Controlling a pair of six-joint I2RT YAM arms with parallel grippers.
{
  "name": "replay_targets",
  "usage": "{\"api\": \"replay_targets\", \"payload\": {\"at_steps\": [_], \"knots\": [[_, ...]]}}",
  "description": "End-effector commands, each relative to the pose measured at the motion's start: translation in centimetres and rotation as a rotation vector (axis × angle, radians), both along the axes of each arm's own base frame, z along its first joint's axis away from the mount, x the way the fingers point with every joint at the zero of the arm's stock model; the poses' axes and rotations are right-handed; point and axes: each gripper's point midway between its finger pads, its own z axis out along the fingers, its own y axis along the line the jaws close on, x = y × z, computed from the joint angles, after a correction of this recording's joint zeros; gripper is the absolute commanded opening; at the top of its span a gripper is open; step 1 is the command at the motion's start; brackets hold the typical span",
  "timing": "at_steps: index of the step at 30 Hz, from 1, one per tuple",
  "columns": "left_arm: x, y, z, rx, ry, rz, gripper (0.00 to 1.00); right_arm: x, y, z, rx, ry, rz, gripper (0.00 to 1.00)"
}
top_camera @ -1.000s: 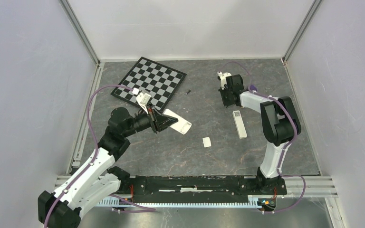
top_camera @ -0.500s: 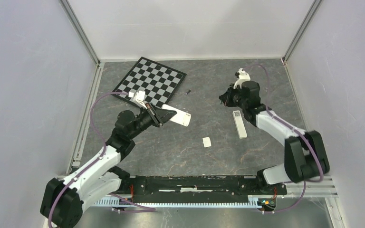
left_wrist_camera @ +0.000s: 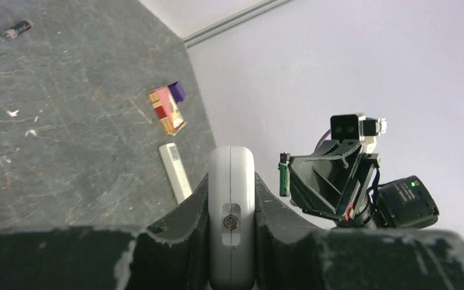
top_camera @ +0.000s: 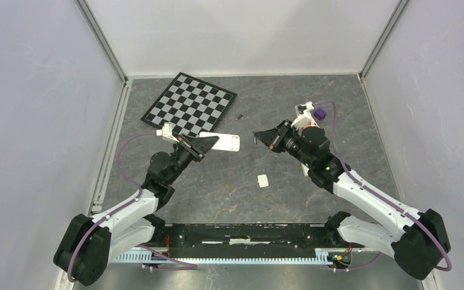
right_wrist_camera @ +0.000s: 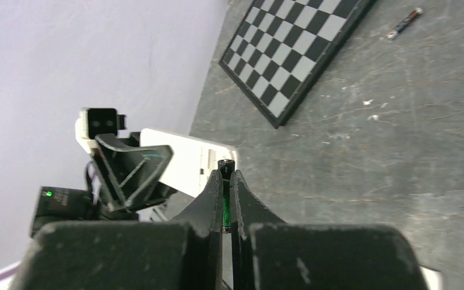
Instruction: Load the batteries into the remote control
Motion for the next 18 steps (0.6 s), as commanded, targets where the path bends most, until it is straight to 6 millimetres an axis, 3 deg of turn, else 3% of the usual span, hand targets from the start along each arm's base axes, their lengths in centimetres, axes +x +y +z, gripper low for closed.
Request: {"api": "replay_targets", "payload": {"at_steps": [1, 9, 15, 18], "knots": [[-0.2, 1.0, 4.1, -0.184, -0.087, 0.042, 0.02, 0.2, 1.4, 3.8, 0.06, 0.014, -0.111, 0.0], [-0.4, 1.8, 5.2, -0.249, -0.075, 0.068, 0.02, 0.2, 5.4, 6.8, -0.022, -0.055, -0.14, 0.0], [-0.7, 2.1, 5.8, -0.295, -0.069, 0.069, 0.02, 0.8, 6.7, 7.6, -0.098, -0.077, -0.169, 0.0], [-0.8, 2.3, 6.0, -0.332, -0.052, 0.067, 0.02, 0.6, 6.8, 6.8, -0.146, -0.064, -0.171, 0.0]]}}
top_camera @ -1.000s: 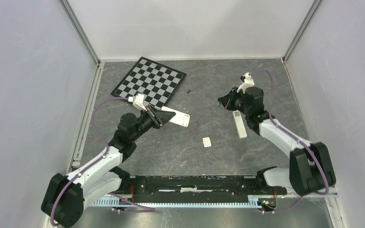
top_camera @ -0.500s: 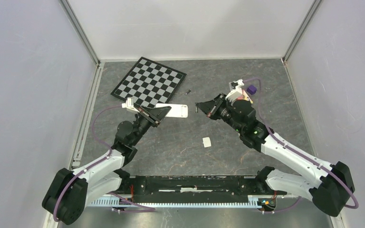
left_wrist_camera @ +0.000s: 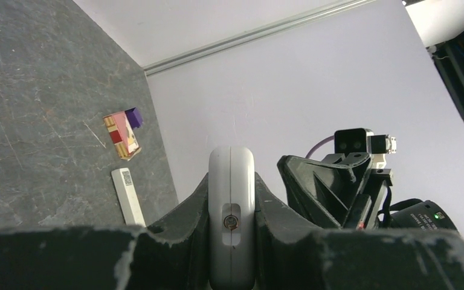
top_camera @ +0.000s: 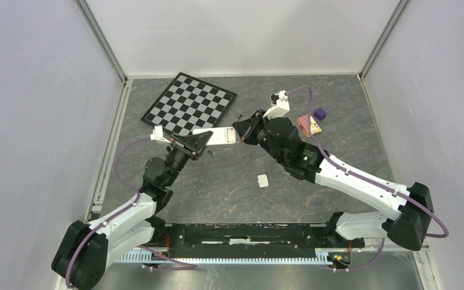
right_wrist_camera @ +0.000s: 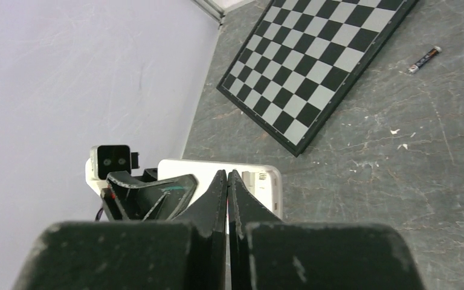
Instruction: Load the batteries into the remote control
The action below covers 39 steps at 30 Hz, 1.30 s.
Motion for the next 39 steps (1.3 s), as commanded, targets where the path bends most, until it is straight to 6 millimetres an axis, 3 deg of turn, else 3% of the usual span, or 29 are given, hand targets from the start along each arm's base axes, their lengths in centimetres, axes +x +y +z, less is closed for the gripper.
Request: {"api": "replay_targets", "payload": {"at_steps": [1, 3, 7, 11, 14, 17, 21, 25, 31, 36, 39], "knots": [[-0.6, 0.7, 2.5, -0.143, -0.017, -0.001, 0.02, 0.6, -0.6, 0.6, -0.061, -0.016, -0.059, 0.0], [-0.4, 0.6, 2.4, -0.12, -0.003, 0.001, 0.02, 0.5, -0.5, 0.1, -0.075, -0.008, -0.052, 0.0], [1.0, 1.6, -0.2, 0.03, 0.045, 0.109, 0.02, 0.2, -0.2, -0.5, -0.138, -0.017, -0.004, 0.06], [2.0, 3.2, -3.5, 0.248, 0.092, 0.22, 0.02, -1.7, 1.0, -2.6, -0.274, -0.061, 0.195, 0.33], [2.5, 4.3, -5.6, 0.366, 0.151, 0.269, 0.02, -4.7, 1.8, -6.8, -0.418, -0.071, 0.418, 0.51], [2.6, 5.3, -6.9, 0.456, 0.176, 0.303, 0.02, -8.4, 1.5, -12.4, -0.618, -0.073, 0.59, 0.6], [2.3, 6.0, -7.4, 0.531, 0.181, 0.313, 0.02, -12.8, -0.2, -18.0, -0.779, -0.104, 0.772, 0.62], [2.0, 6.1, -7.1, 0.556, 0.176, 0.301, 0.02, -18.6, -0.3, -19.3, -0.716, -0.188, 1.052, 0.6], [1.8, 5.9, -7.2, 0.576, 0.18, 0.267, 0.02, -21.3, -1.0, -21.9, -0.819, -0.202, 1.129, 0.56], [1.7, 5.9, -7.2, 0.59, 0.193, 0.249, 0.02, -24.8, 0.7, -23.6, -0.884, -0.308, 1.275, 0.46], [1.6, 6.5, -7.3, 0.606, 0.207, 0.257, 0.02, -25.4, 1.8, -24.2, -0.921, -0.338, 1.288, 0.45]]}}
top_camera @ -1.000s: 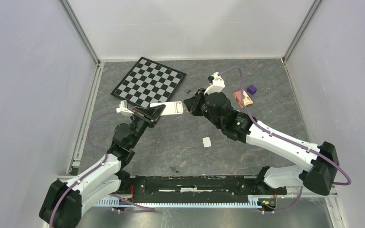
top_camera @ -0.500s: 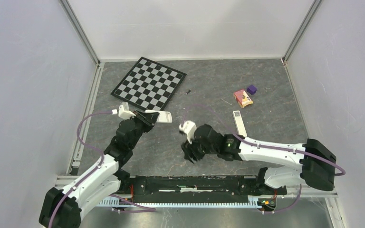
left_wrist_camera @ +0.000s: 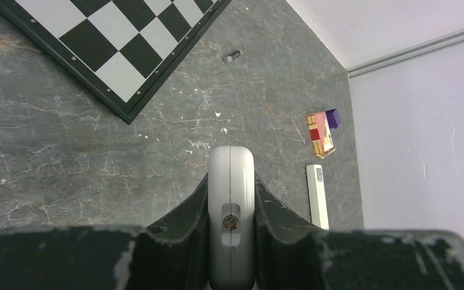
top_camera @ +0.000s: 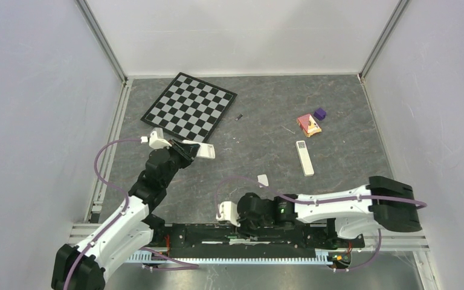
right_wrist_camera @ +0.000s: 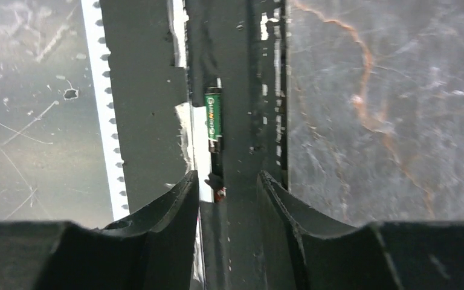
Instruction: Load the batteries into the remote control
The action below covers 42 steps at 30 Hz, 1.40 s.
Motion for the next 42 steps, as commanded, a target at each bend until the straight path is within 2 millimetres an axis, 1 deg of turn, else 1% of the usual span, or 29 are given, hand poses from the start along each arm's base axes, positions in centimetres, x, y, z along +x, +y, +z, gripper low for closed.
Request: {"api": "replay_targets", "payload": {"at_steps": [1, 5, 8, 11, 13, 17, 20, 25, 28, 30, 34, 36, 38, 41, 42], "knots": [[0.4, 0.6, 2.4, 0.031, -0.051, -0.002, 0.02, -0.3, 3.0, 0.6, 0.046, -0.087, 0.067, 0.44], [0.3, 1.2, 2.3, 0.031, -0.044, 0.008, 0.02, 0.1, 4.1, 0.4, 0.053, -0.135, 0.045, 0.46], [0.2, 1.4, 2.2, 0.026, -0.041, 0.005, 0.02, 0.0, 5.0, 0.7, 0.077, -0.137, 0.05, 0.46], [0.2, 1.6, 2.2, 0.025, -0.039, 0.008, 0.02, -0.5, 5.6, 0.8, 0.09, -0.129, 0.065, 0.45], [0.2, 1.7, 2.2, 0.021, -0.039, 0.009, 0.02, -0.8, 5.9, 0.7, 0.088, -0.144, 0.106, 0.46], [0.2, 1.9, 2.1, 0.019, -0.037, 0.012, 0.02, -1.9, 6.4, 0.3, 0.075, -0.145, 0.157, 0.49], [0.1, 2.1, 2.0, 0.017, -0.034, 0.013, 0.02, -1.9, 6.4, -0.4, 0.044, -0.159, 0.165, 0.49], [0.1, 2.5, 1.8, 0.014, -0.03, 0.018, 0.02, -1.6, 6.2, -0.9, 0.022, -0.18, 0.16, 0.41], [0.1, 2.6, 1.7, 0.011, -0.027, 0.02, 0.02, -1.7, 6.2, -1.3, 0.013, -0.179, 0.172, 0.38], [0.2, 2.7, 1.6, 0.01, -0.025, 0.023, 0.02, -1.9, 6.2, -1.5, 0.007, -0.173, 0.181, 0.37], [0.2, 2.8, 1.5, 0.008, -0.023, 0.023, 0.02, -2.1, 6.1, -1.8, 0.002, -0.17, 0.19, 0.41], [0.3, 2.8, 1.5, 0.005, -0.023, 0.023, 0.02, -1.9, 6.0, -2.0, -0.008, -0.179, 0.183, 0.41], [0.3, 2.8, 1.5, 0.003, -0.021, 0.024, 0.02, -1.8, 5.9, -2.3, -0.018, -0.184, 0.181, 0.4], [0.3, 2.9, 1.5, 0.0, -0.022, 0.025, 0.02, -1.8, 5.8, -2.6, -0.026, -0.183, 0.181, 0.35], [0.3, 3.0, 1.5, -0.001, -0.022, 0.026, 0.02, -1.4, 5.7, -2.7, -0.033, -0.201, 0.165, 0.33]]}}
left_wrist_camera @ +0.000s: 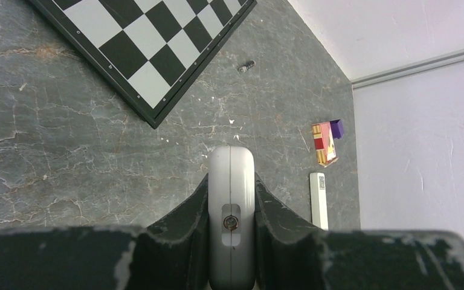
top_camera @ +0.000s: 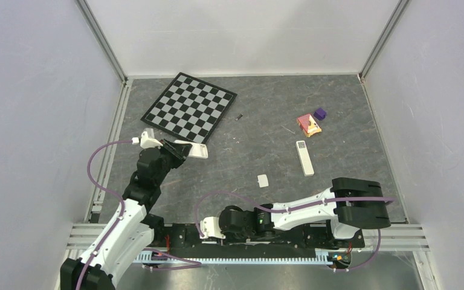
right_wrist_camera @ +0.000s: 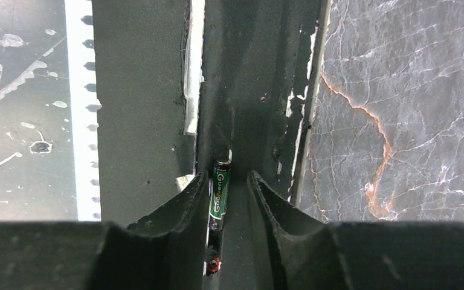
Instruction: Load the batteries into the remote control
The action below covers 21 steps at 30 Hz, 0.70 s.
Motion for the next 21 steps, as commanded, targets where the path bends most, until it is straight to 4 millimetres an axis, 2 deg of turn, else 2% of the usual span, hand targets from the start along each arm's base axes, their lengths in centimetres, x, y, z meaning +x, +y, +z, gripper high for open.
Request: {"api": "replay_targets", "payload": {"at_steps": [1, 14, 21], "knots": [[0.3, 0.0, 1.5, 0.012, -0.057, -0.017, 0.02, 0.5, 1.2, 0.6, 0.026, -0.042, -0.008, 0.32], [0.3, 0.5, 1.5, 0.007, -0.059, 0.0, 0.02, 2.3, 0.5, 0.0, -0.015, -0.119, -0.084, 0.18], [0.2, 0.3, 1.6, -0.002, -0.061, -0.018, 0.02, 2.4, -0.4, -0.8, -0.056, -0.123, -0.089, 0.29]]}}
